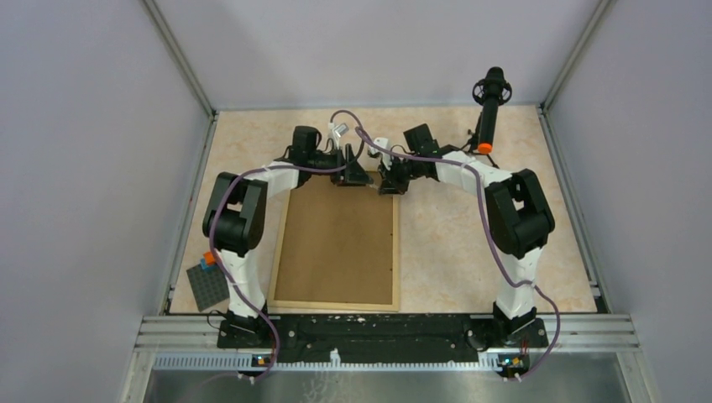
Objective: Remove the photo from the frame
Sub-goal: Adjust the screwdriver.
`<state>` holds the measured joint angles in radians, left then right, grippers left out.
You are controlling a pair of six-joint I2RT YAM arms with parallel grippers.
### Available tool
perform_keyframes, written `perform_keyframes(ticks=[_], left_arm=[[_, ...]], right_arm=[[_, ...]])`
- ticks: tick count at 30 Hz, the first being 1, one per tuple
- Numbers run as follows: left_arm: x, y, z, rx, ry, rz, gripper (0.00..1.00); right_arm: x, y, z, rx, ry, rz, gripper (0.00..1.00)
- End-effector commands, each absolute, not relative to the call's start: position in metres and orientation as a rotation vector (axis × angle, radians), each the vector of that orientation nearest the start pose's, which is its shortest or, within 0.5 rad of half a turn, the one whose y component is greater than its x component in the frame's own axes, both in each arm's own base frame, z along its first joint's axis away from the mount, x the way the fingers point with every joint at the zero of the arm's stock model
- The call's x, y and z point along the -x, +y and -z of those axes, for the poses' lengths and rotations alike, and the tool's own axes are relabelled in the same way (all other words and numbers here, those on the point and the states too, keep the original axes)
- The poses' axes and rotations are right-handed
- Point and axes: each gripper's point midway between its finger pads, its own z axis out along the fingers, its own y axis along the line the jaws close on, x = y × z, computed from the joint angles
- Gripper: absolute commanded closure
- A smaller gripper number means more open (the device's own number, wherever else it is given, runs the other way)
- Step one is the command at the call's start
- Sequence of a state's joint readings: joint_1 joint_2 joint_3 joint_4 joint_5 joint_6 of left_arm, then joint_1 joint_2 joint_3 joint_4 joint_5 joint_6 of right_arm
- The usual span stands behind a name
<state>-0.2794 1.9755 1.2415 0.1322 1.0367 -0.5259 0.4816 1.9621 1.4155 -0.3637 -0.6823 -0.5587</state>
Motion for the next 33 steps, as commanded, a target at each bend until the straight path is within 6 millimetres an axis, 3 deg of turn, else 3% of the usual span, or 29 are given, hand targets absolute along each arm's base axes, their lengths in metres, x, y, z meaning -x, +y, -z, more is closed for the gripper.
perform_keyframes(ticks=[1,10,22,25,33], left_arm=[[-0.388,-0.284,-0.133,-0.465,2.182,1.587,0.36],[-0.381,-0.29,-0.114,-0.446,2.25,1.64,0.45],[-0.377,-0.299,-0.108,-0.442,2.252,1.672,0.63],[-0.377,-0.3,-0.108,-0.436,2.25,1.679,0.58],[-0.377,-0.302,-0.108,-0.415,2.252,1.706,0.57]], right_arm=[[-0.378,0.309,-0.123,1.467,1.734,-0.771,1.0],[-0.378,0.313,-0.127,1.501,1.699,-0.747,1.0],[-0.369,0.318,-0.133,1.534,1.636,-0.754,1.0],[-0.368,0.319,-0.133,1.539,1.627,-0.754,1.0],[-0.365,0.318,-0.133,1.552,1.608,-0.749,1.0]])
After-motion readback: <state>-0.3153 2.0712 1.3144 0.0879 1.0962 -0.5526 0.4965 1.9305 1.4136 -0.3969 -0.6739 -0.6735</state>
